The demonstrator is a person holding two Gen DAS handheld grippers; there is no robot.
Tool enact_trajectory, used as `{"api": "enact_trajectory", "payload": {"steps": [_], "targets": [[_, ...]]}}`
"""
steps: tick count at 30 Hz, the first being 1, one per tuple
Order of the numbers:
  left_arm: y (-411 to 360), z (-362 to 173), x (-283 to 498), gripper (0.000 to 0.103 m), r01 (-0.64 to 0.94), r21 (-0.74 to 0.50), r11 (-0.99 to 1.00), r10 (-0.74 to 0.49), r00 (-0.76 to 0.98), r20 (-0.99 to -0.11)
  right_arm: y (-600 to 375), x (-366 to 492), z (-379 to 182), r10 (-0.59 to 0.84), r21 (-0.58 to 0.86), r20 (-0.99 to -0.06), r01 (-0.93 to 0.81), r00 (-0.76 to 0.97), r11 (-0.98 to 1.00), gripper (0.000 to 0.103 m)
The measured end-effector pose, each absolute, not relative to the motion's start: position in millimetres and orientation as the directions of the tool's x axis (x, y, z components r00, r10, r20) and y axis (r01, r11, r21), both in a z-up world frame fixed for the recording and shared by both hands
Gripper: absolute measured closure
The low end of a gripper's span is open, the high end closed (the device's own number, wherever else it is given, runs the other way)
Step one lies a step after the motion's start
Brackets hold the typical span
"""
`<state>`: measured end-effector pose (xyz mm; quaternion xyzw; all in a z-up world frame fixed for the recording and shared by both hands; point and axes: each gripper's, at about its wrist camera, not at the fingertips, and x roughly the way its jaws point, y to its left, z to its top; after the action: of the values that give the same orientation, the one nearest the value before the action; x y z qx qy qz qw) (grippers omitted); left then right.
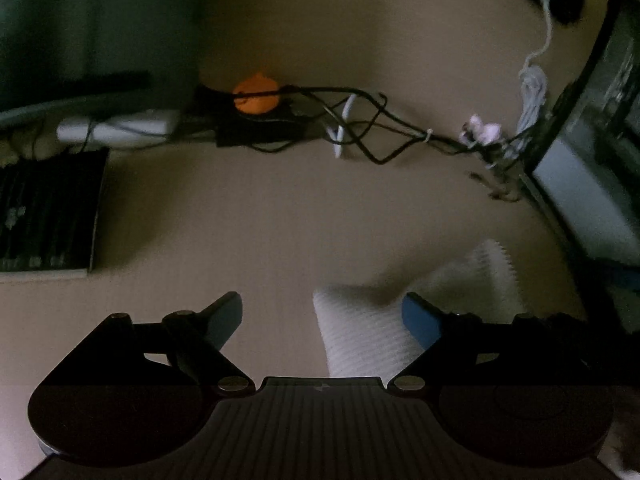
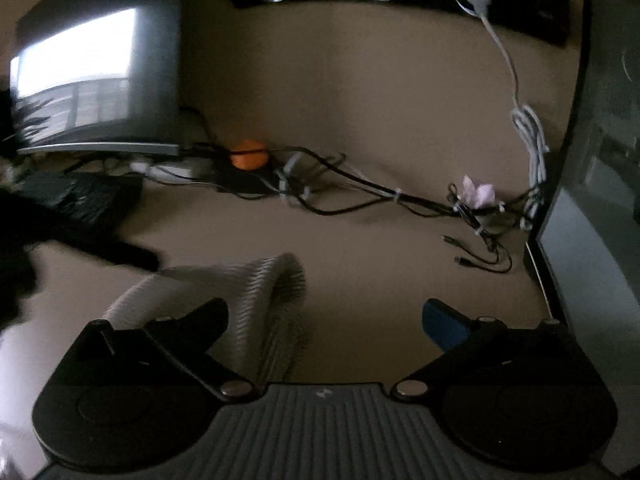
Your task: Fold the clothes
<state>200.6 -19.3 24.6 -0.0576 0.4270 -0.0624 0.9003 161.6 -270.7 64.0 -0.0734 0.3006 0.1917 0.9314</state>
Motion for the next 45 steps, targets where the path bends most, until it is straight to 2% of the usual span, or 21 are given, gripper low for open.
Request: {"api": "enact_trajectory", "payload": {"steps": [3, 6, 9, 15, 19, 24, 29, 35, 40, 42, 45], "targets": [[-29, 9, 220, 0.012, 0.053, -0.07, 0.996, -0.088, 0.606, -0.79, -277, 147, 67, 0.421, 0.113, -0.619, -0.455, 0.663, 0.883, 0.0], [-37, -8, 231, 0.012, 0.062, -0.024, 0.998, -0.055, 0.574, -0.817, -274, 138, 47, 0.464, 0.182, -0.675, -0.481, 0.573, 0.858, 0.0], [-38, -10, 231, 0.012, 0.063, -0.033, 0.997, -0.063, 0.575, -0.816, -263, 132, 19, 0.379, 0.103, -0.746, -0.467, 0.547, 0.878, 0.0], [-21, 15, 207, 0.01, 0.034, -0.122, 0.992, -0.117, 0.615, -0.78, -252, 133, 10, 0.351, 0.094, -0.775, -0.453, 0.526, 0.887, 0.0], [-2, 24, 175, 0.01, 0.026, -0.243, 0.97, -0.21, 0.601, -0.771, -245, 134, 10, 0.337, 0.08, -0.786, -0.456, 0.518, 0.886, 0.0], [10, 24, 138, 0.009, 0.028, -0.375, 0.927, -0.32, 0.581, -0.748, -248, 139, 4, 0.366, 0.14, -0.806, -0.45, 0.465, 0.882, 0.0], [16, 20, 116, 0.008, 0.001, -0.418, 0.908, -0.343, 0.575, -0.743, -251, 146, -9, 0.478, 0.316, -0.804, -0.426, 0.354, 0.848, 0.0], [15, 14, 106, 0.007, 0.02, -0.429, 0.903, -0.37, 0.545, -0.752, -244, 138, -9, 0.492, 0.336, -0.797, -0.42, 0.351, 0.843, 0.0], [9, 10, 109, 0.007, 0.033, -0.444, 0.895, -0.394, 0.522, -0.756, -254, 139, -8, 0.553, 0.425, -0.779, -0.398, 0.296, 0.813, 0.0], [7, 11, 108, 0.007, 0.043, -0.451, 0.892, -0.406, 0.517, -0.753, -267, 143, -7, 0.587, 0.499, -0.76, -0.328, 0.28, 0.802, 0.0], [6, 8, 108, 0.007, 0.04, -0.461, 0.886, -0.415, 0.511, -0.753, -294, 140, 4, 0.653, 0.602, -0.681, -0.254, 0.333, 0.757, 0.0]]}}
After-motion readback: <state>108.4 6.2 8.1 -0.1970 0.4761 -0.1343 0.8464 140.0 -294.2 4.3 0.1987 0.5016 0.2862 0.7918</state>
